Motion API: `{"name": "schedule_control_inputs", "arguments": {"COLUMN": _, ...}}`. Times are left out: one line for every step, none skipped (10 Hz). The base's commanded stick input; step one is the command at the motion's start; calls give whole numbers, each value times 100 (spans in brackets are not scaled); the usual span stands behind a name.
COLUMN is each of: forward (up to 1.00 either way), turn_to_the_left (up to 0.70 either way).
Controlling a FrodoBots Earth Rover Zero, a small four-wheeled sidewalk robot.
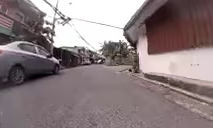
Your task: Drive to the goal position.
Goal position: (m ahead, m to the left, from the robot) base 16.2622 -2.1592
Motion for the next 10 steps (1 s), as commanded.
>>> {"name": "schedule_control_inputs", "arguments": {"forward": 70, "turn_to_the_left": 0}}
{"name": "schedule_control_inputs", "arguments": {"forward": 70, "turn_to_the_left": 0}}
{"name": "schedule_control_inputs", "arguments": {"forward": 70, "turn_to_the_left": 0}}
{"name": "schedule_control_inputs", "arguments": {"forward": 70, "turn_to_the_left": 0}}
{"name": "schedule_control_inputs", "arguments": {"forward": 70, "turn_to_the_left": 0}}
{"name": "schedule_control_inputs", "arguments": {"forward": 70, "turn_to_the_left": 0}}
{"name": "schedule_control_inputs", "arguments": {"forward": 70, "turn_to_the_left": 0}}
{"name": "schedule_control_inputs", "arguments": {"forward": 70, "turn_to_the_left": 0}}
{"name": "schedule_control_inputs", "arguments": {"forward": 70, "turn_to_the_left": 0}}
{"name": "schedule_control_inputs", "arguments": {"forward": 70, "turn_to_the_left": 0}}
